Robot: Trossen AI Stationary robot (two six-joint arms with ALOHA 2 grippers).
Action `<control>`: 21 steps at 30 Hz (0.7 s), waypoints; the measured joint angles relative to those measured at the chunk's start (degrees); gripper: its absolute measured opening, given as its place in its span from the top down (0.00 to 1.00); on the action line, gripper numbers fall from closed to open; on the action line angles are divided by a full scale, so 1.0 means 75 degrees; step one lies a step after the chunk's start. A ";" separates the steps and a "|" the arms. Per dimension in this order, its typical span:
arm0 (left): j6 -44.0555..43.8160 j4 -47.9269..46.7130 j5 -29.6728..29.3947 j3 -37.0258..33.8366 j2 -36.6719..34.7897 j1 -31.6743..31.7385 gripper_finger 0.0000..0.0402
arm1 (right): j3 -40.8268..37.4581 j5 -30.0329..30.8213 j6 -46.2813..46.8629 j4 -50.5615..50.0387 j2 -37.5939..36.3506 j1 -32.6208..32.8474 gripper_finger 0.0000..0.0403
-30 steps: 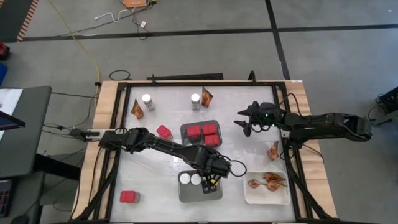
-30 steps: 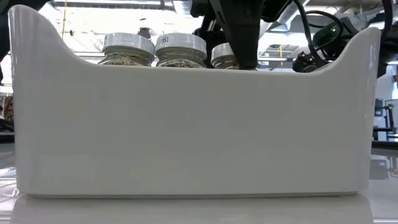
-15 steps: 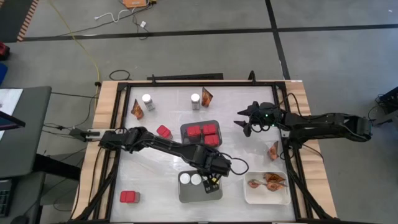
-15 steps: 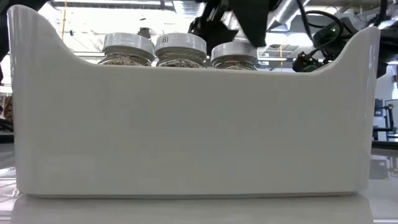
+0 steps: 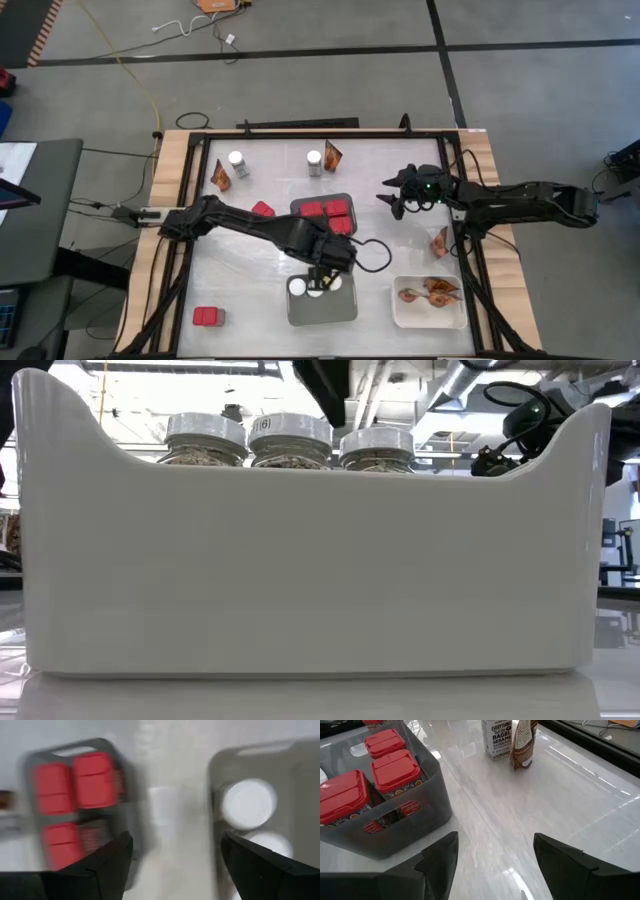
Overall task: Sort spices by type
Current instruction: Put the white seasoning bottle into the gray bin
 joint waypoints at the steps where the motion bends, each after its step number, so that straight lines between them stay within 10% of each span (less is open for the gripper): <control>1: 0.0218 -0.0160 -0.0209 0.0000 -0.0046 -0.0029 0.28 | 0.0000 0.0001 0.0004 0.0000 0.0000 0.0000 0.29; 9: -0.0082 -0.0581 -0.1488 -0.1156 -0.0693 -0.0175 0.28 | 0.0000 -0.0001 0.0266 0.0009 0.0000 -0.0001 0.29; 21: -0.0745 0.4545 -0.1458 -0.8382 -0.5448 -0.0227 0.28 | 0.0000 0.0004 0.0990 -0.0001 0.0000 -0.0003 0.29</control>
